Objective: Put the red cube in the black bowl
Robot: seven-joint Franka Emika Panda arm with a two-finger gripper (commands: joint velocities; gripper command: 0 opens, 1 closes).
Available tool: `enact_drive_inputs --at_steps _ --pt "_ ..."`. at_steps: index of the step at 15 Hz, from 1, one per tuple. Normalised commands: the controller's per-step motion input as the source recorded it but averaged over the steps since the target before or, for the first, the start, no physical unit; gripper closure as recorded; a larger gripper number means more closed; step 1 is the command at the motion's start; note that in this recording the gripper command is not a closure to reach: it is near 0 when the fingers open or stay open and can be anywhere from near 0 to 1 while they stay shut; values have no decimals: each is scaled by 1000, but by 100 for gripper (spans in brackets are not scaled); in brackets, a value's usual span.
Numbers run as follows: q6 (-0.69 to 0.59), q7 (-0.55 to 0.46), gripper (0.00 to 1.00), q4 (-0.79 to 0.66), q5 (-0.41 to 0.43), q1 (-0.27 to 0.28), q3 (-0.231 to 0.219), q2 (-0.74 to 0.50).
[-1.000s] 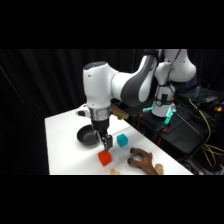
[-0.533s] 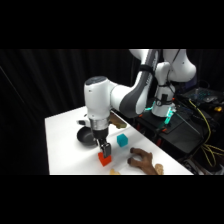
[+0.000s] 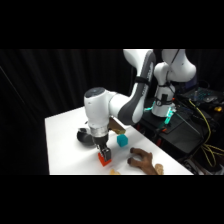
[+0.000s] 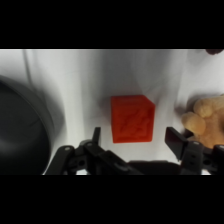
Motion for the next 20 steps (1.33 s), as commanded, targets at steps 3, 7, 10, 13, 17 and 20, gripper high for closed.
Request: enact_drive_inputs --at_steps 3,7,10,13,17,20 --pt "80 7 0 109 49 13 -33 136" --pt "49 11 100 106 59 22 -16 104" --pt "-5 28 100 46 64 35 -14 -21" --pt "-173 67 100 -53 70 63 -13 -206" --pt "-403 89 100 -124 48 86 -13 -480" --pt "-525 6 100 -56 46 -9 -2 -564"
